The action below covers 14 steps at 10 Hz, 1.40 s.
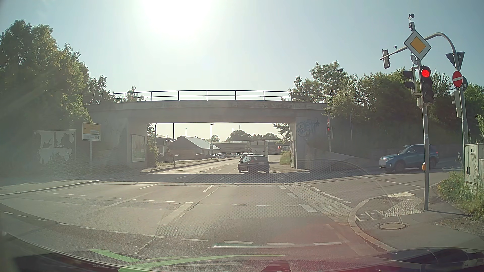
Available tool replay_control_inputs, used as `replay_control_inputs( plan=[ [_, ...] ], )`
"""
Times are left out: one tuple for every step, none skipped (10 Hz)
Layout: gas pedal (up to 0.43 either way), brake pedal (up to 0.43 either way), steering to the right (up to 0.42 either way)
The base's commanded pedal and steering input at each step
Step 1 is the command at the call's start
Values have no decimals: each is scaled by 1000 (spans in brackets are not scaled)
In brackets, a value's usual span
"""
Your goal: Follow the waypoints while adhering to traffic rules and regulations
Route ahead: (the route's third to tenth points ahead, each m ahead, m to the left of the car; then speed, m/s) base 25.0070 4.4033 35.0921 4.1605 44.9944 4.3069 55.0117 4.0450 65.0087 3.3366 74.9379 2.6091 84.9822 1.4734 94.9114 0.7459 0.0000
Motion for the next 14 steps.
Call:
replay_control_inputs(
  plan=[
    [0,299,9],
    [0,305,9],
    [0,305,9],
    [0,305,9],
    [0,299,9],
    [0,299,9],
    [0,305,9],
    [0,299,9],
    [0,299,9],
    [0,299,9],
    [0,299,9],
    [0,299,9],
    [0,305,9],
    [0,299,9]
  ],
)
